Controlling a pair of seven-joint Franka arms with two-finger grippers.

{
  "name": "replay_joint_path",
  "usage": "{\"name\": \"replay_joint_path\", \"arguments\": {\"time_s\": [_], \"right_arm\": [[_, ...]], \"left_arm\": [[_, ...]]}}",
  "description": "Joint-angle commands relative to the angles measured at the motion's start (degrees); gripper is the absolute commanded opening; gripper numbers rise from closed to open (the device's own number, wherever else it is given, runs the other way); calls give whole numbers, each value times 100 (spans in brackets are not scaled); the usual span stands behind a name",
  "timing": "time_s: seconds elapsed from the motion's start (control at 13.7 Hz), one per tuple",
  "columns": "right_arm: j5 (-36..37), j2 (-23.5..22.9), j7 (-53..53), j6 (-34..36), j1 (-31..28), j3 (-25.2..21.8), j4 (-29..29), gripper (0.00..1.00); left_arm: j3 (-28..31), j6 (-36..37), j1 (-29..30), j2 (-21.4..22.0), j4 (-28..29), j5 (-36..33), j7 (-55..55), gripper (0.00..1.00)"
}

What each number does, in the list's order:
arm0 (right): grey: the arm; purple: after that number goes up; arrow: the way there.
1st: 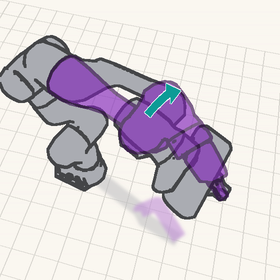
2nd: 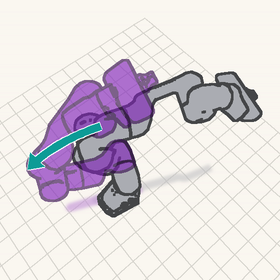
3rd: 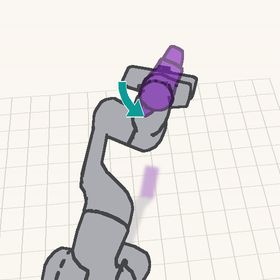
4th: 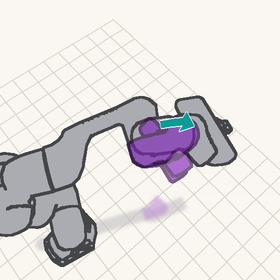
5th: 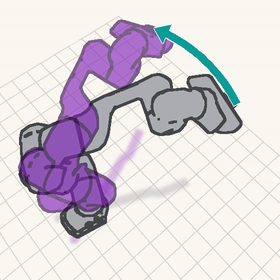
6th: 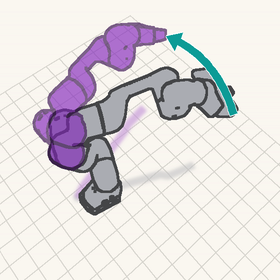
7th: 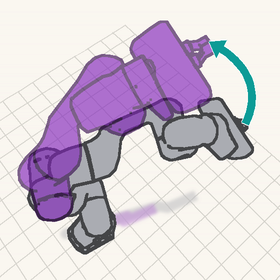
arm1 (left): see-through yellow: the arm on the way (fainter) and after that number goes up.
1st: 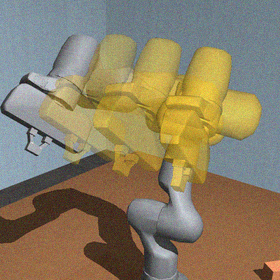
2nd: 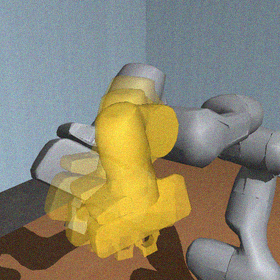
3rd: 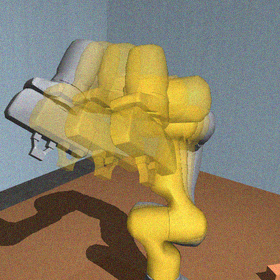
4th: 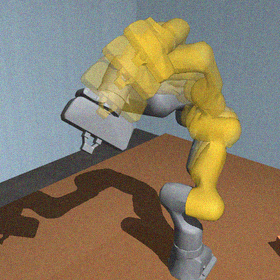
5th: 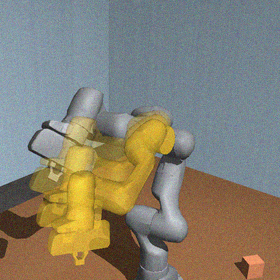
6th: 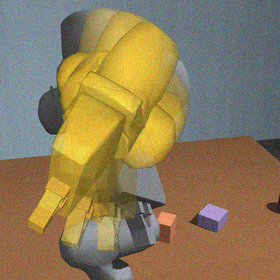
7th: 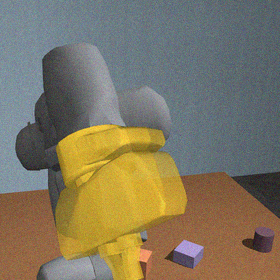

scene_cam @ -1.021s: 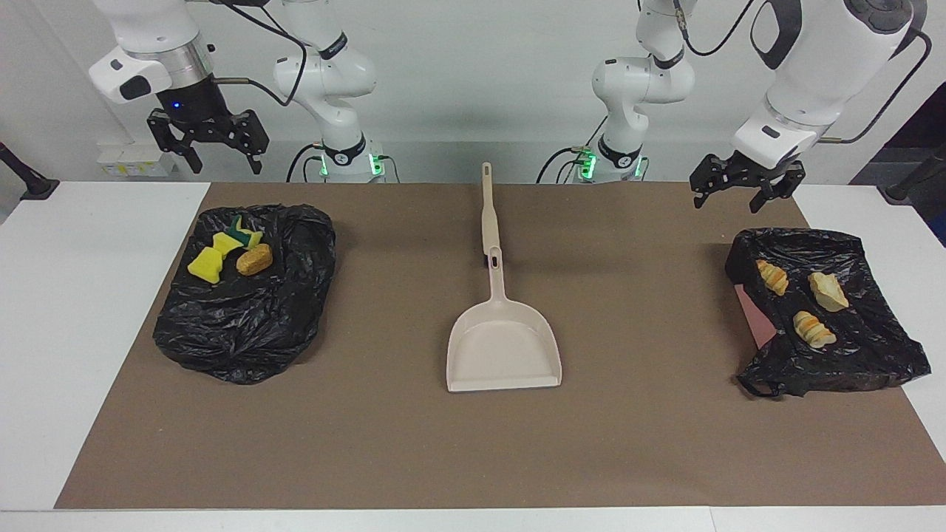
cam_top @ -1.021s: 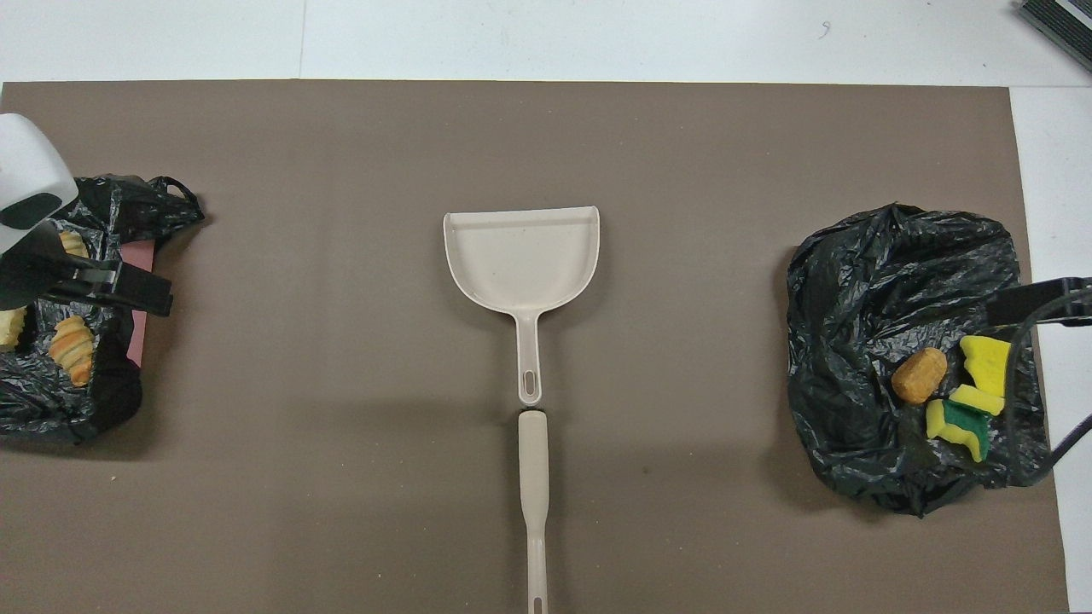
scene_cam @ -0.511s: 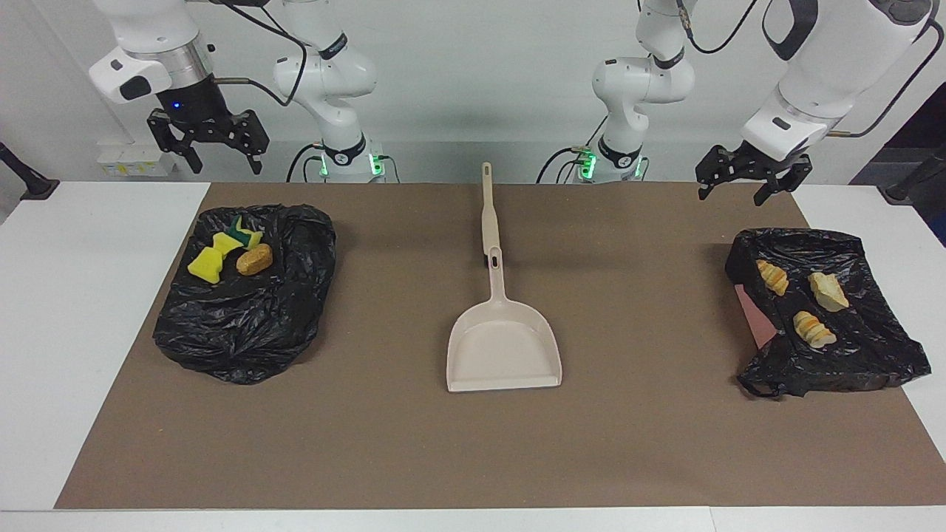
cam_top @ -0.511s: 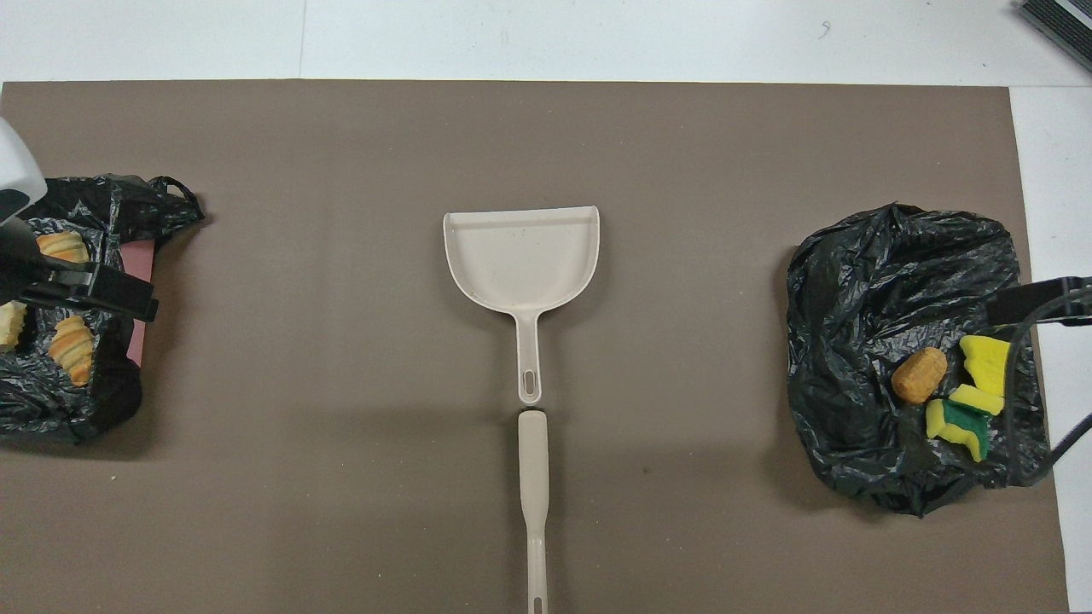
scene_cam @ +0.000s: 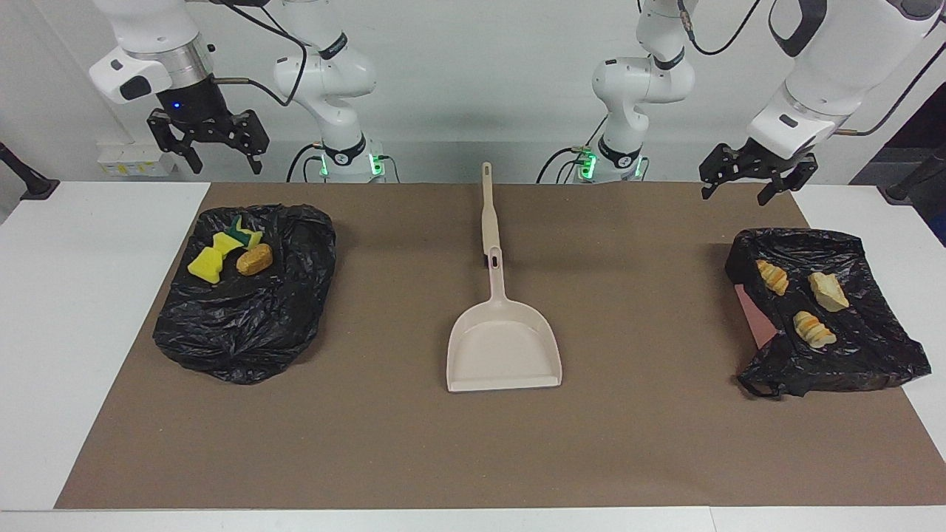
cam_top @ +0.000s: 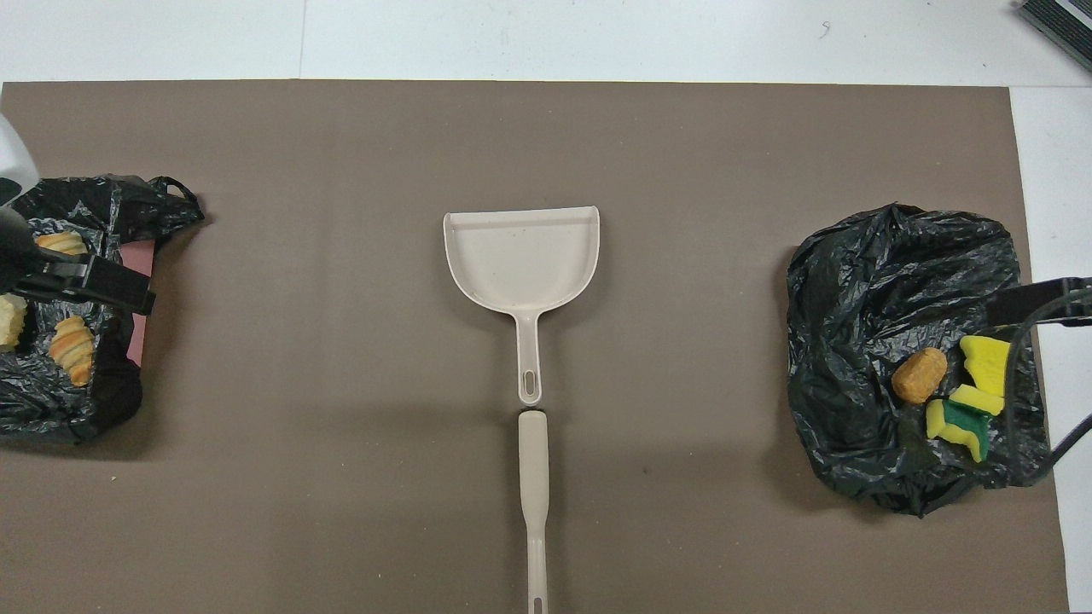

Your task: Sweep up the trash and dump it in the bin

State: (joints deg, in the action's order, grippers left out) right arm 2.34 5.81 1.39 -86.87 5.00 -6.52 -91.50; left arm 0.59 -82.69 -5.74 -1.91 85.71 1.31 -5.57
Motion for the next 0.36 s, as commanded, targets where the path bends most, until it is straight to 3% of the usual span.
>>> {"name": "replay_joint_path", "arguments": {"time_s": [0.0, 0.29], "right_arm": [[47, 105, 177, -93, -16, 10, -140, 100], [47, 105, 177, -93, -16, 10, -148, 100]], "left_arm": [[-15, 104, 47, -73, -186, 37, -85, 100], [3, 104, 47, -55, -177, 36, -85, 100]]}}
